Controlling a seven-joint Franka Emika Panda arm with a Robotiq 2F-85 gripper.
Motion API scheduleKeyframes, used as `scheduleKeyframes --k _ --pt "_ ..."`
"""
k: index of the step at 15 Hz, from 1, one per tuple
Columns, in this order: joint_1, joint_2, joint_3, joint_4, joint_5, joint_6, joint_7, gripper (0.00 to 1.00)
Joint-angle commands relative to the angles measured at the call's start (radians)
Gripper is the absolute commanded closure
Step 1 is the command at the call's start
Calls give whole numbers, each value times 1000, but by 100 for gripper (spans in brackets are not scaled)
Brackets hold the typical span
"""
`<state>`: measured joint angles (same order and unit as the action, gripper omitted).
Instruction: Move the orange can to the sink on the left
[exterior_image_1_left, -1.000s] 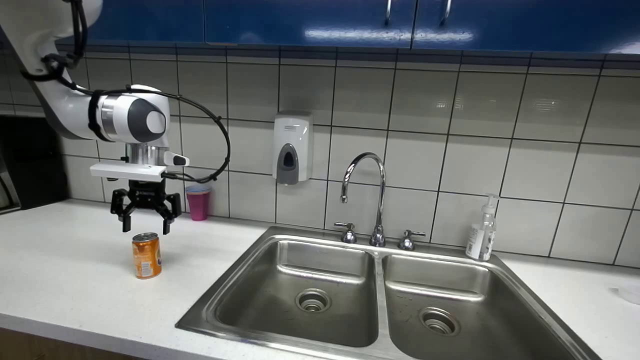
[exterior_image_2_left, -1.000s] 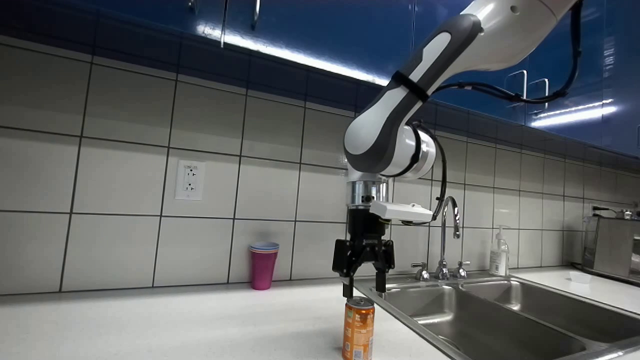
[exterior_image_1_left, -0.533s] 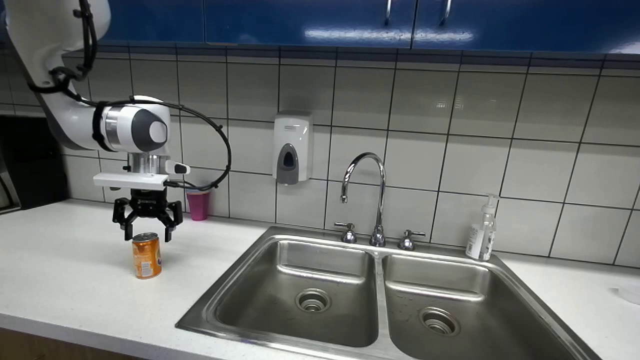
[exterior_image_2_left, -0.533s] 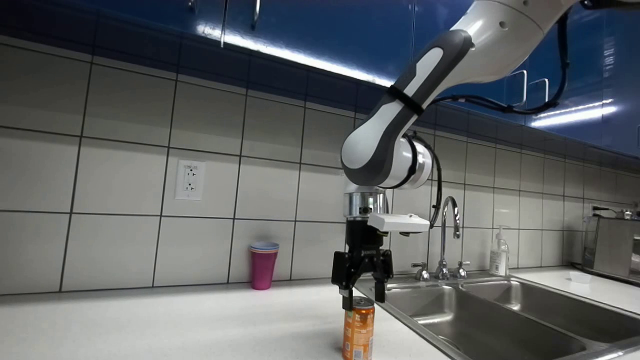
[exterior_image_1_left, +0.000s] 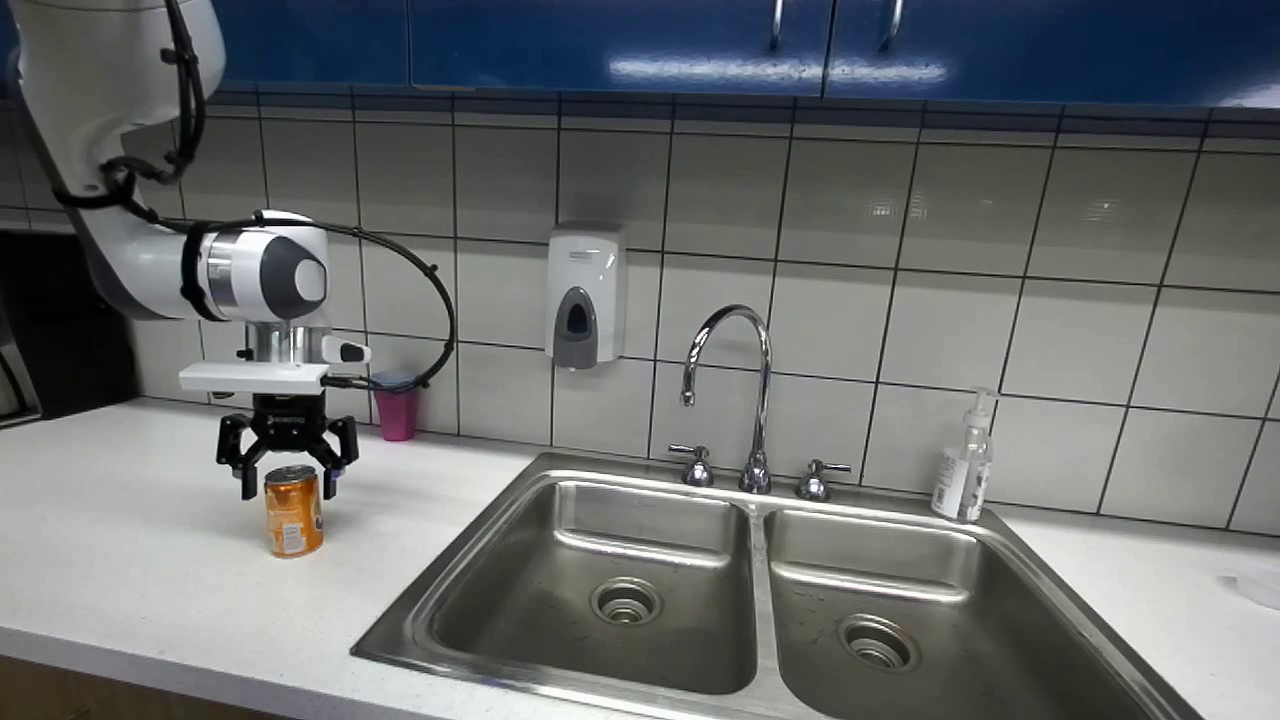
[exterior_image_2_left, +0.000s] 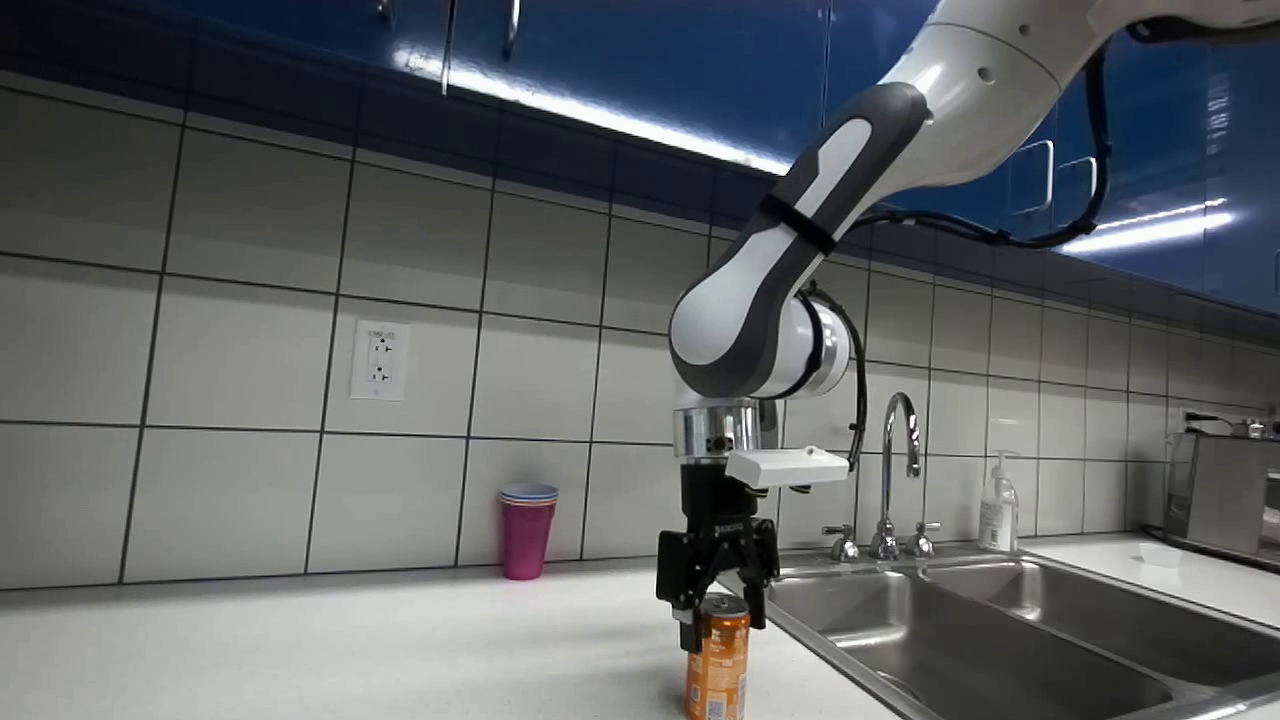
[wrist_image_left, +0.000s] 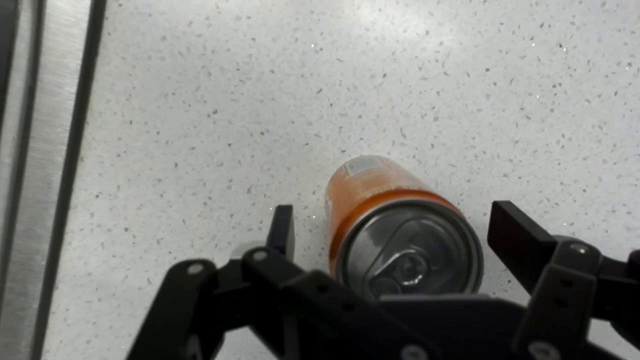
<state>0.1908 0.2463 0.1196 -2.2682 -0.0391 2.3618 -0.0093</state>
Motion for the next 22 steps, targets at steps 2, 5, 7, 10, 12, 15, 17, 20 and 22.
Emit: scheduleKeyframes --k 2,5,7,10,12,15,17,20,22 --pt "6 15 4 16 -33 3 42 0" --pt "7 13 4 15 -34 2 40 0" --pt "9 11 3 11 -41 9 45 0" --pt "-5 7 11 2 -13 -1 4 0" --pt "-5 7 11 2 -13 -1 5 0" --pt "-5 7 11 2 -13 -1 5 0" --pt "-4 6 9 4 -22 -3 3 0" --pt "-2 3 9 2 -25 -4 5 0" --pt "0 4 9 1 -28 -3 8 0"
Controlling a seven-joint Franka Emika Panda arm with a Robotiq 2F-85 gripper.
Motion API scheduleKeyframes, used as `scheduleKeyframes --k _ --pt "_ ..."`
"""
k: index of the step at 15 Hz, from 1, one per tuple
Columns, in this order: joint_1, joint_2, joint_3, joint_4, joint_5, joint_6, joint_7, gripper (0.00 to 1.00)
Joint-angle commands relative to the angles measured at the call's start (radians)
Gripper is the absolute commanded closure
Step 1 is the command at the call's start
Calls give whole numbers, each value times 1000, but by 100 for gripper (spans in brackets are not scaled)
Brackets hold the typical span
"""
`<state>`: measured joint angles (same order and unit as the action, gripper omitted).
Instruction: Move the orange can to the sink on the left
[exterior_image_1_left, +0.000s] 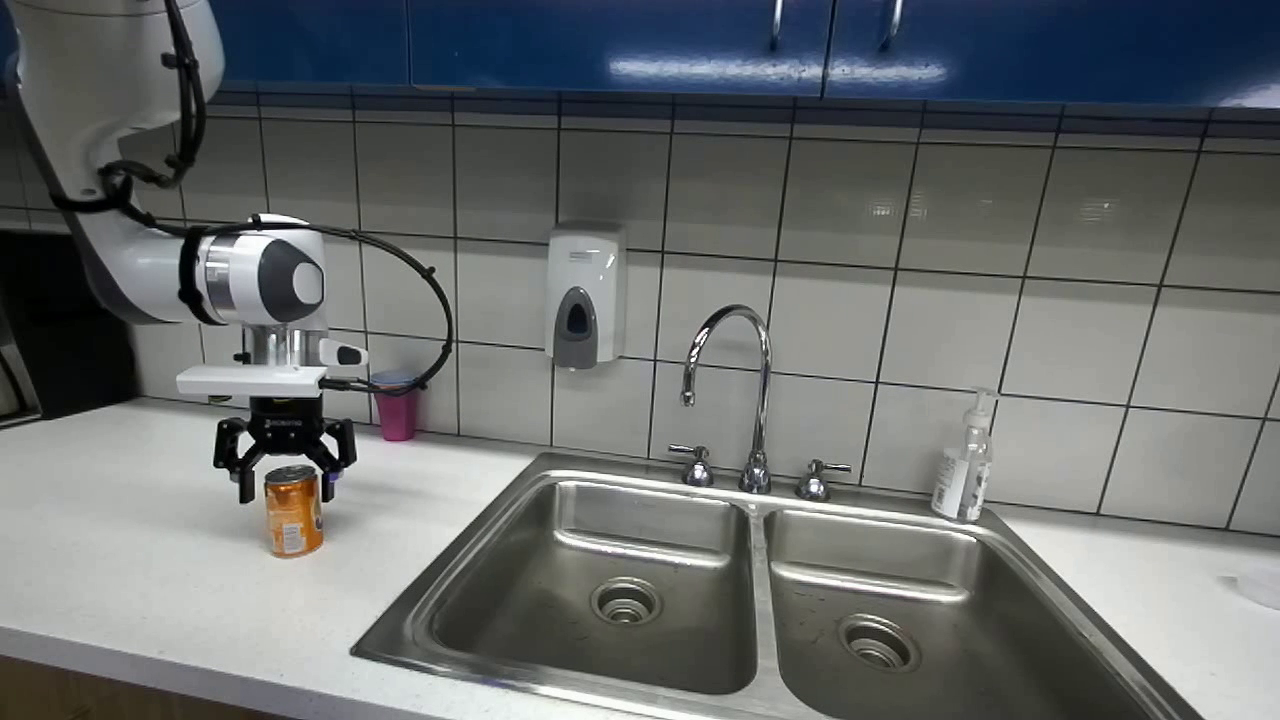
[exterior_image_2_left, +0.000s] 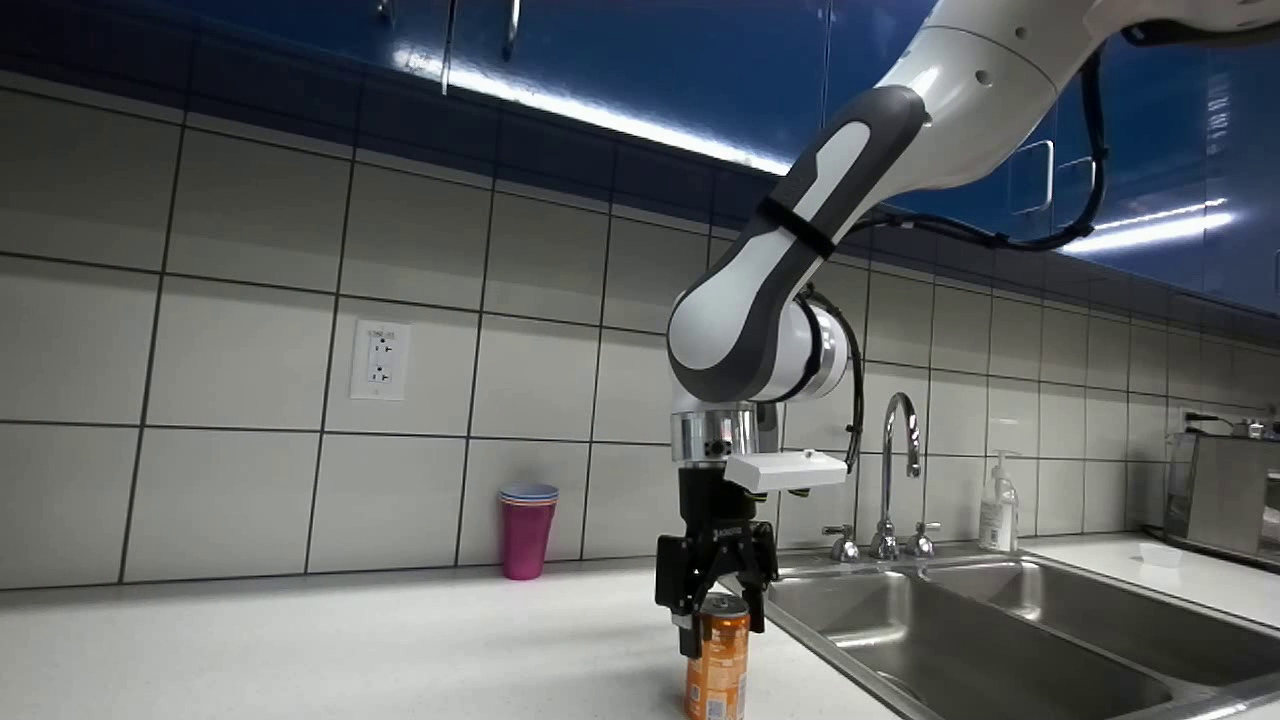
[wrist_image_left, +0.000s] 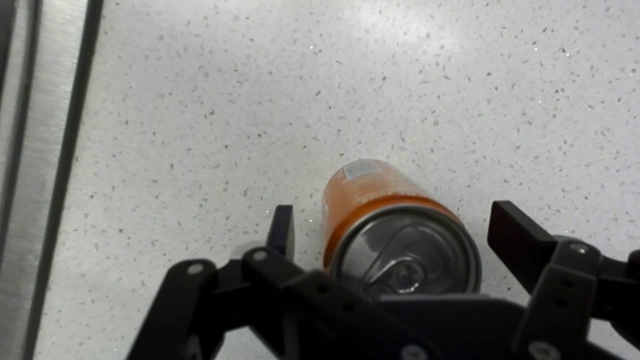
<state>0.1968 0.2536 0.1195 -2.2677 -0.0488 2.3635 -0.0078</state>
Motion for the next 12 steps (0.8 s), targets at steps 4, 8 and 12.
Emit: scheduleKeyframes --k 4,8,12 --pt "-3 -8 7 -6 -31 5 11 42" --pt "0 -10 9 -12 -43 5 9 62" --pt "3 -38 13 -27 -49 0 7 62"
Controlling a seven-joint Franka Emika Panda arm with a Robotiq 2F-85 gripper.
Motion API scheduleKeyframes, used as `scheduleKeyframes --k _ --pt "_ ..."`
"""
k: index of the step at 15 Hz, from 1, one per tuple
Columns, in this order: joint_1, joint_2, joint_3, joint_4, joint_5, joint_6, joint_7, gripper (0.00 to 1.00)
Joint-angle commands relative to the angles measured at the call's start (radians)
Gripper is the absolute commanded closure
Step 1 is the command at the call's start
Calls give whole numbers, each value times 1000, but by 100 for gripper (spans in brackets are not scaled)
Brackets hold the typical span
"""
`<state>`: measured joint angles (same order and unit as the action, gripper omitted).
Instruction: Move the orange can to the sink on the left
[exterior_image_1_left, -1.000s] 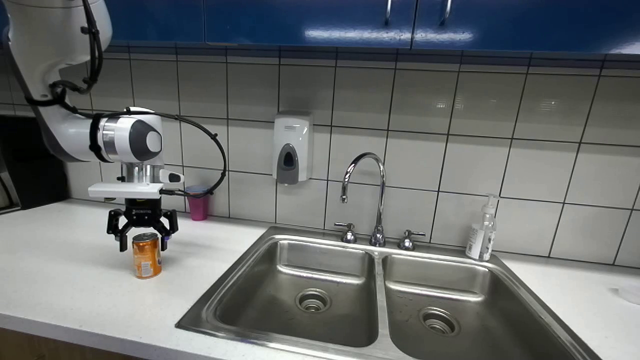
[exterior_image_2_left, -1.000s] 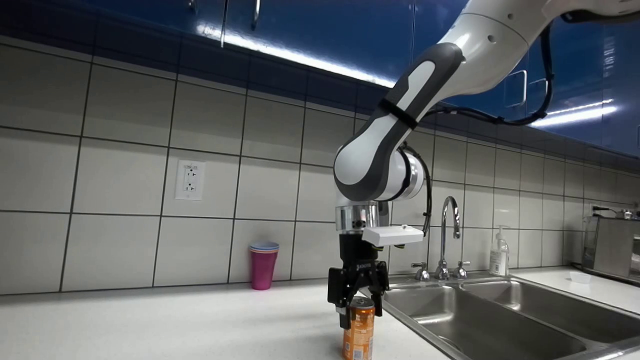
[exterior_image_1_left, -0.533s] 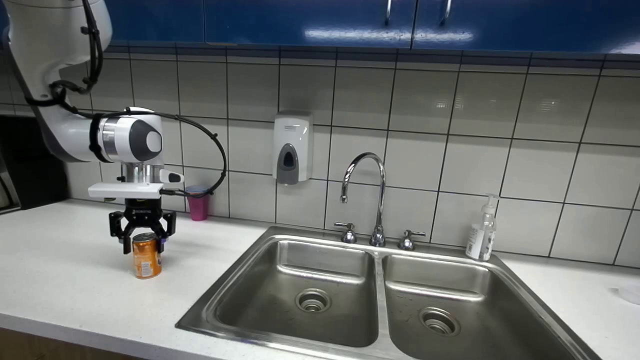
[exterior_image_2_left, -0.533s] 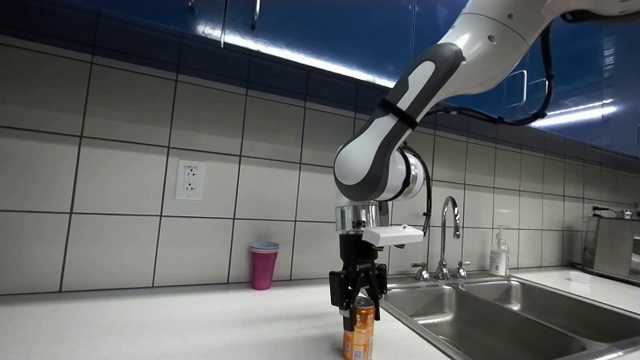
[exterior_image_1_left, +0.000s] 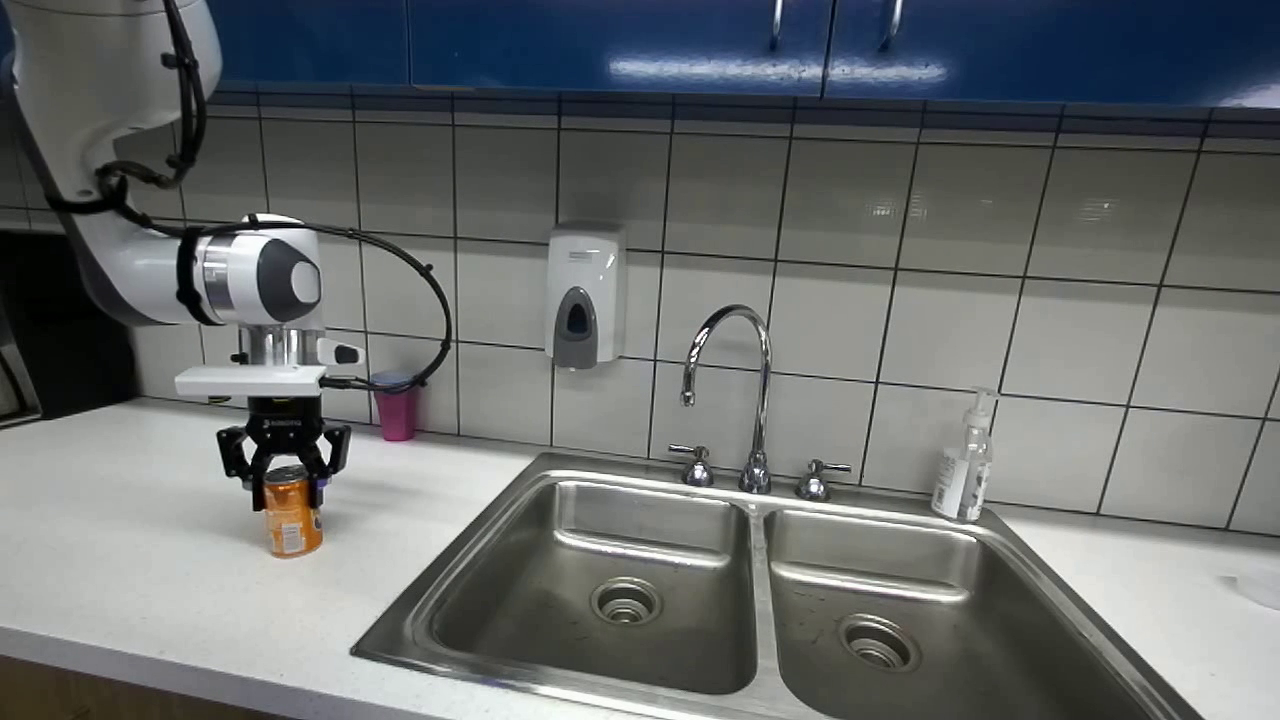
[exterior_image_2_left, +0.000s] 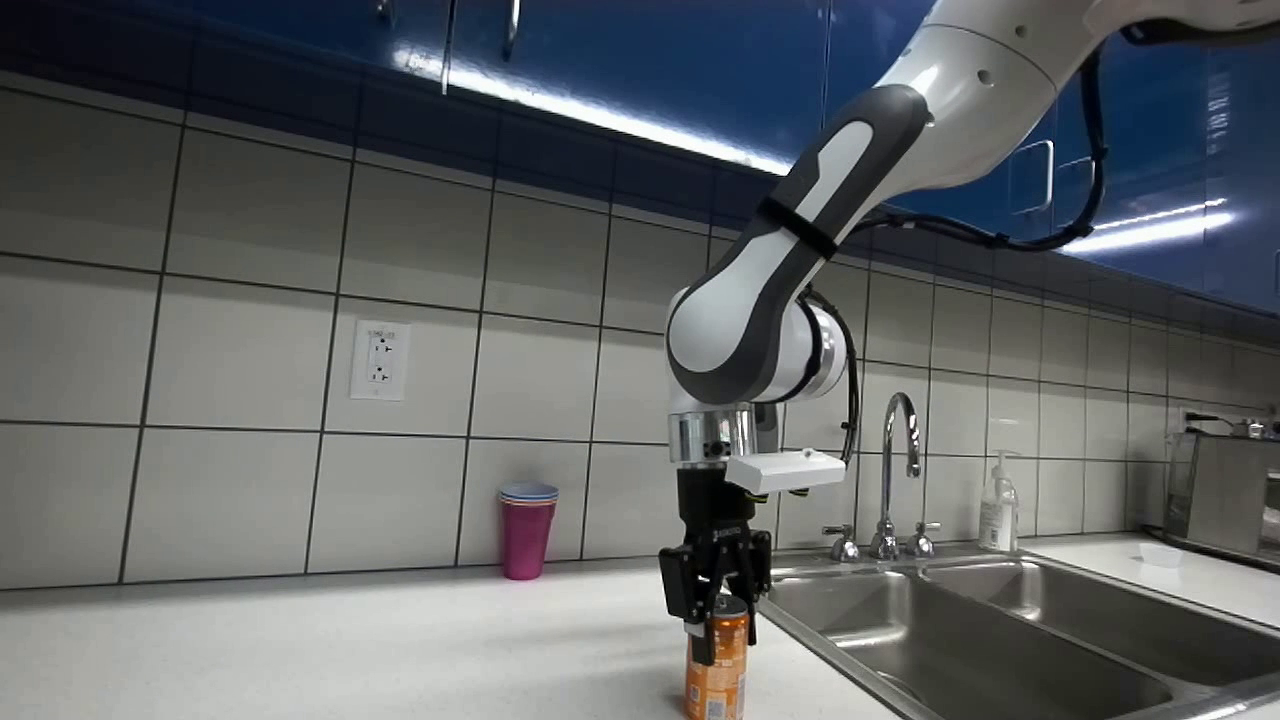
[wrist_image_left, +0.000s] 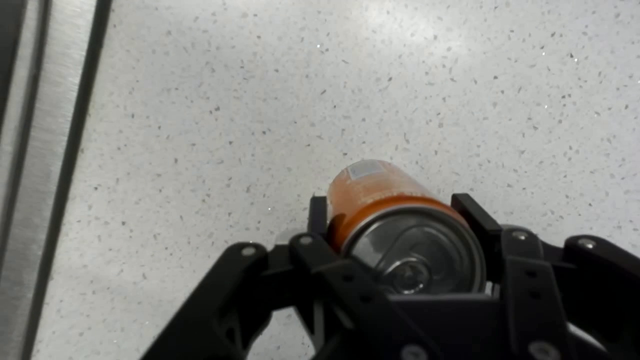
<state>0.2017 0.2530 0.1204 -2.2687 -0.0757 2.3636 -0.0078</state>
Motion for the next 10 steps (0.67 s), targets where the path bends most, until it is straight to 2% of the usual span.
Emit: scheduleKeyframes --k 1,10 --pt "-1 -48 13 -30 -24 -4 6 62" --pt "-30 -173 8 -88 19 -26 -21 62"
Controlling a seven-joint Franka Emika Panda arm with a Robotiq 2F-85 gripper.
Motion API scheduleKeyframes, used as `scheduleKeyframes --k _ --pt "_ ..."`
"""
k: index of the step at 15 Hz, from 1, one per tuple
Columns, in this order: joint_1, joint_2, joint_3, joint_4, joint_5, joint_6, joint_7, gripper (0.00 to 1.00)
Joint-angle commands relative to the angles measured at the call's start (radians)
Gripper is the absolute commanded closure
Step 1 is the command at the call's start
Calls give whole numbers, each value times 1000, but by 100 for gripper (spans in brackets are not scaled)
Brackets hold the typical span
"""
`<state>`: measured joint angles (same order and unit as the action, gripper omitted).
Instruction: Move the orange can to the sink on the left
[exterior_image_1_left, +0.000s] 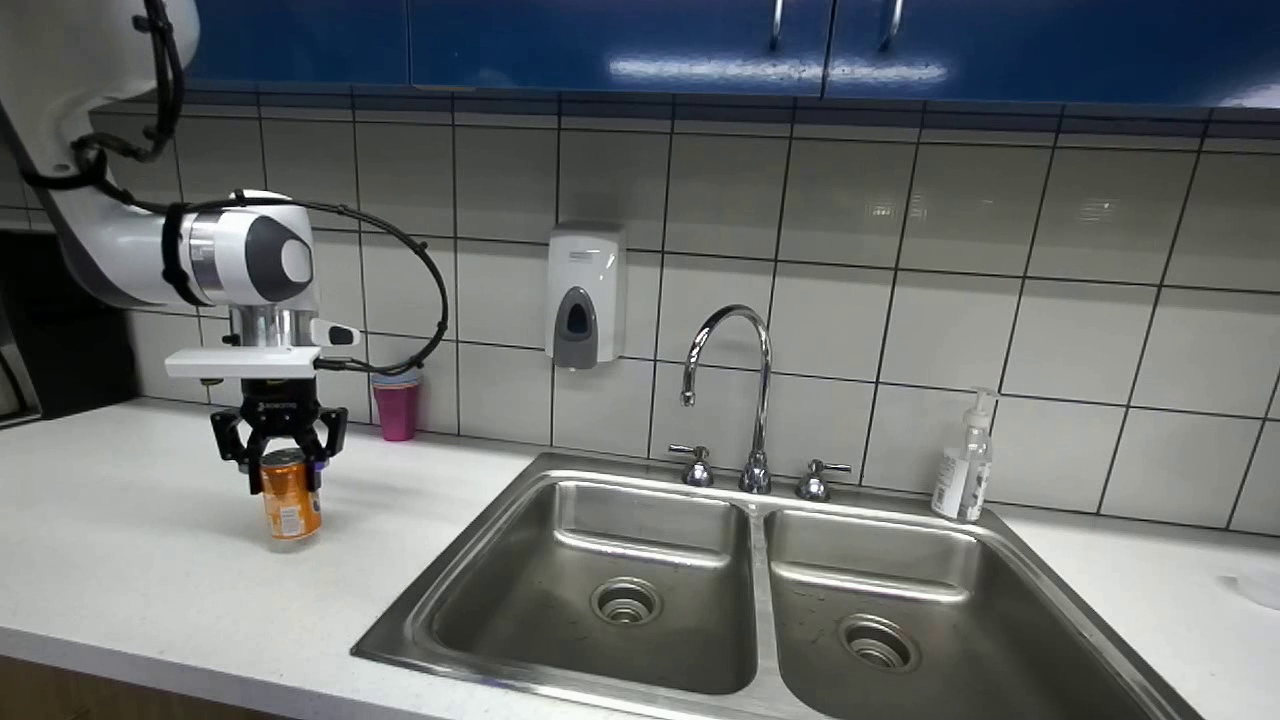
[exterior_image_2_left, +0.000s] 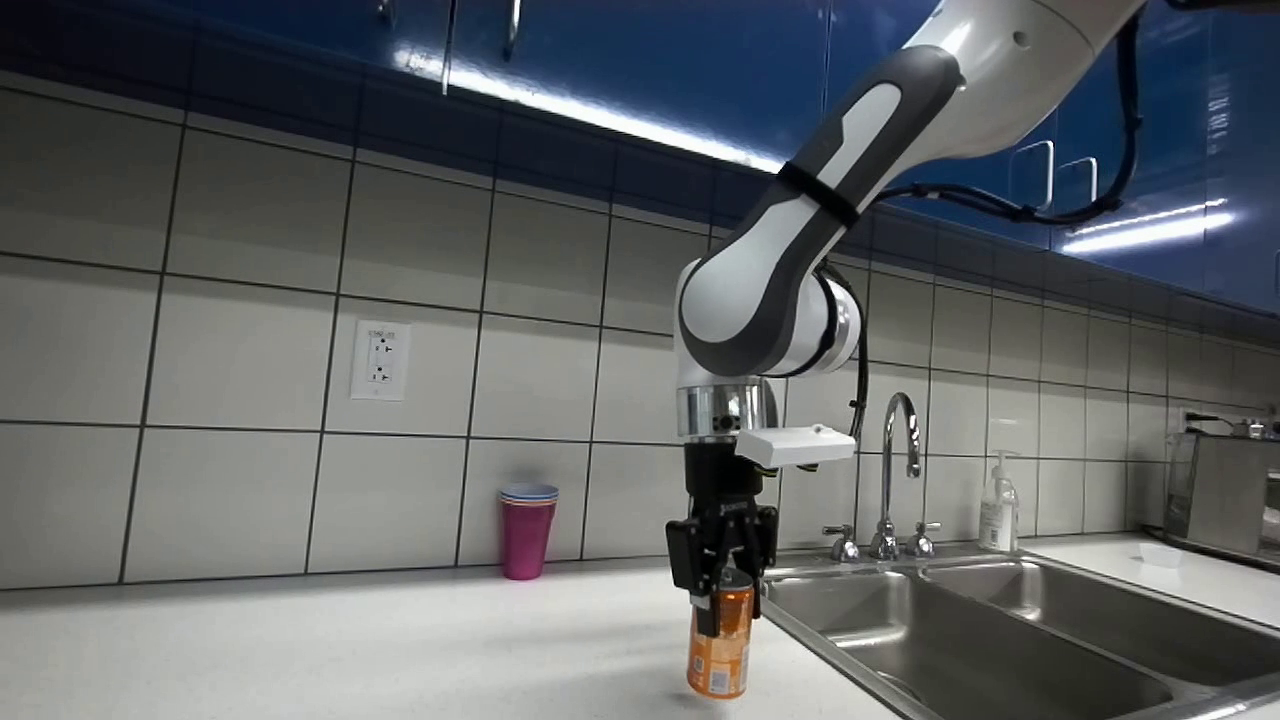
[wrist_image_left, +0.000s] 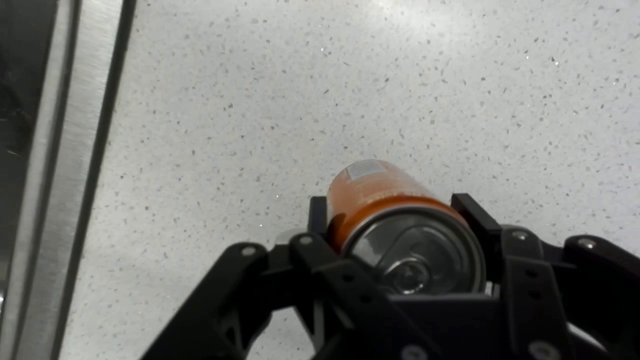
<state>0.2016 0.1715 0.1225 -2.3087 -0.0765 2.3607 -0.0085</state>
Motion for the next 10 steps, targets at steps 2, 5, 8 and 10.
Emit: scheduleKeyframes --k 2,5,8,10 --pt "-46 -119 -5 -62 34 -22 -24 62" --pt "-76 -154 -24 -82 59 -21 -31 62" --pt "-105 -177 -49 -96 80 -24 -40 62" --pt "-124 -186 -66 -102 83 -27 -47 62"
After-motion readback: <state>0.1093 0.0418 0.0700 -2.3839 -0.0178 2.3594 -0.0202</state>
